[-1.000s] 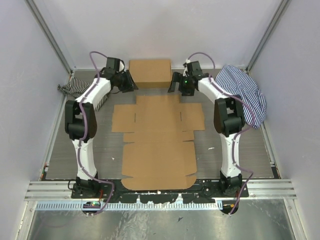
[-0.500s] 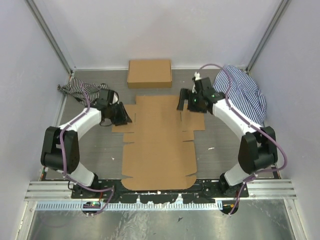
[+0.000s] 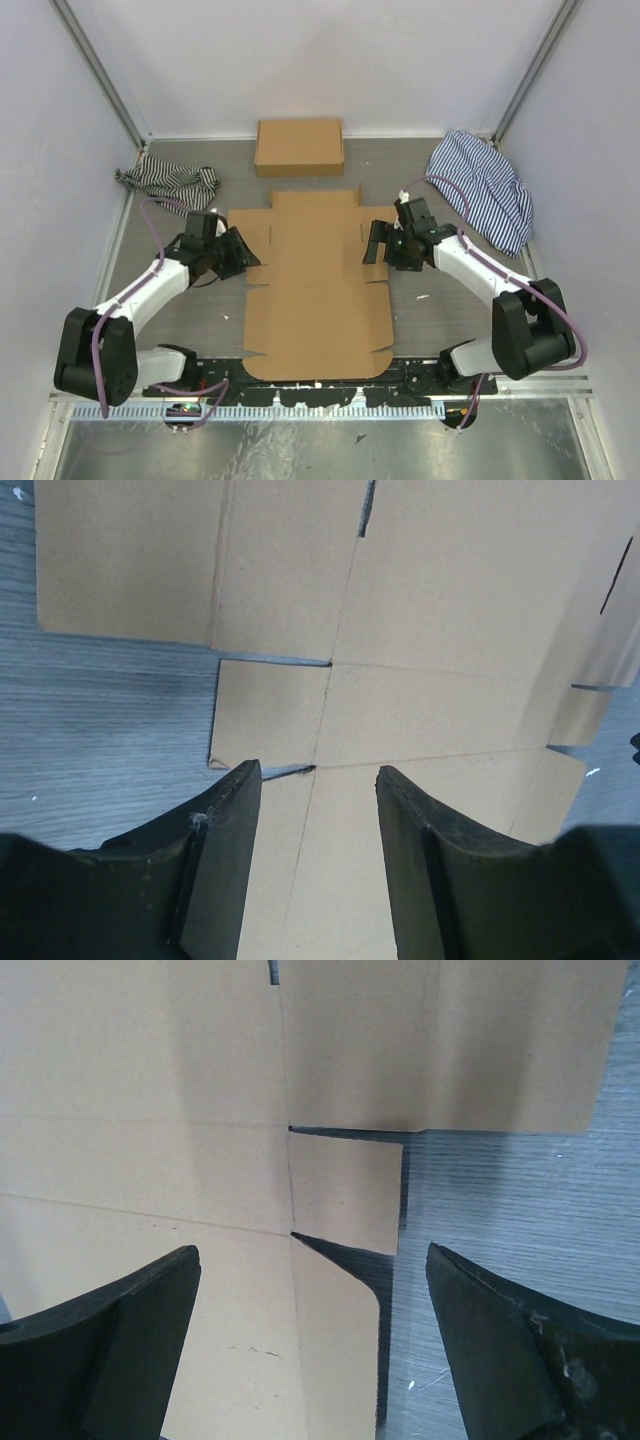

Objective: Fold the paper box

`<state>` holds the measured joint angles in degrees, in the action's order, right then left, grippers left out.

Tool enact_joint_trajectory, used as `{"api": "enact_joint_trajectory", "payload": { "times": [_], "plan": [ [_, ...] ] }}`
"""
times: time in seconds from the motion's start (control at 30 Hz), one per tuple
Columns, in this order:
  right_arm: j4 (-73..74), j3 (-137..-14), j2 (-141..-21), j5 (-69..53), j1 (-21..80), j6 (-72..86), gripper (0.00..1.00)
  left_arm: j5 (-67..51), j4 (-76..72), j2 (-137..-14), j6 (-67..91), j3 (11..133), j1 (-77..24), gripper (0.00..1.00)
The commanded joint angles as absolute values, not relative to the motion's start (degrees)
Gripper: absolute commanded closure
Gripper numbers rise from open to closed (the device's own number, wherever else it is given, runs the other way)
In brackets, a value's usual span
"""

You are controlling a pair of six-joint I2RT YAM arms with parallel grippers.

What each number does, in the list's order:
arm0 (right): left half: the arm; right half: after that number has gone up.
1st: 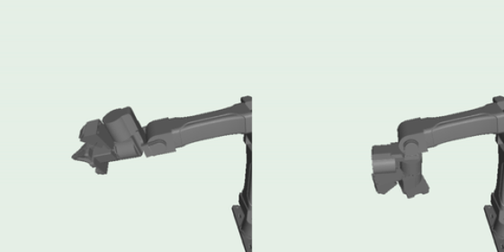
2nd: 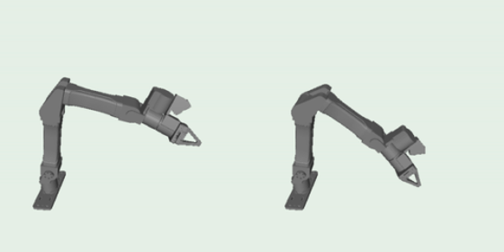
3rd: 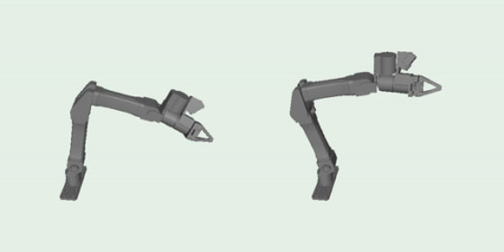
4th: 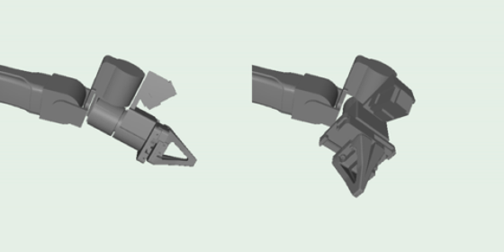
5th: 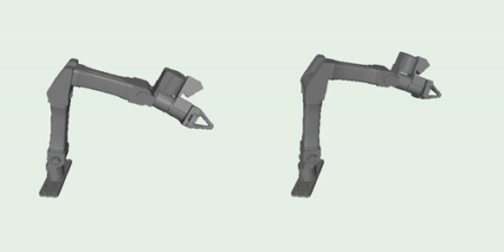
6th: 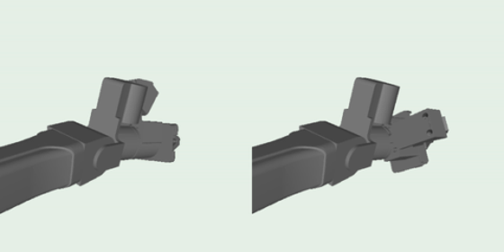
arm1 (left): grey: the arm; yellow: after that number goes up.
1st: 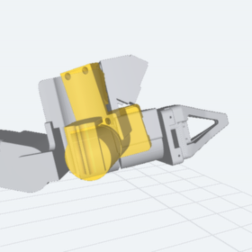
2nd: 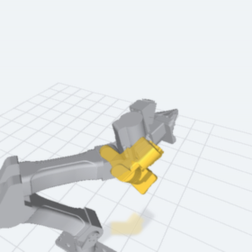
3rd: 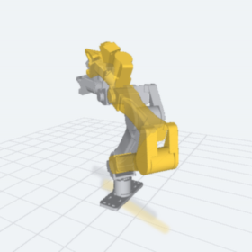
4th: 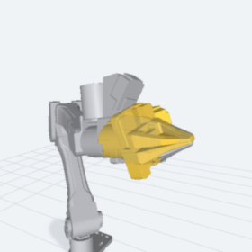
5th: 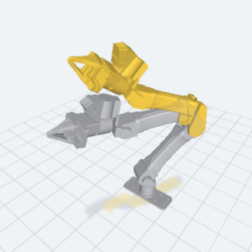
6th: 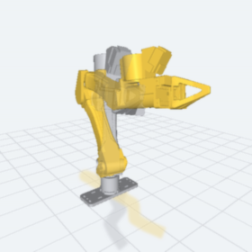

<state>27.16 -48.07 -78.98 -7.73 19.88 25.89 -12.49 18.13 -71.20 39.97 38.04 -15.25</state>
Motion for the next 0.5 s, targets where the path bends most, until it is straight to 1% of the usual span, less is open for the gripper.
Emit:
{"api": "enact_joint_trajectory", "payload": {
  "times": [0.0,0.23,0.47],
  "plan": [
    [23.6,-48.3,-78.4,-9.6,19.9,27.3,0.00,-12.5,14.1,-74.9,41.3,37.6,-15.1,0.42],
    [24.1,-48.2,-80.6,-8.9,19.9,27.6,0.00,-12.3,14.6,-81.7,41.1,39.1,-15.0,0.41],
    [23.6,-47.2,-81.5,-7.8,19.8,28.0,0.00,-9.8,16.6,-82.0,39.2,38.8,-15.0,0.41]
  ]
}}
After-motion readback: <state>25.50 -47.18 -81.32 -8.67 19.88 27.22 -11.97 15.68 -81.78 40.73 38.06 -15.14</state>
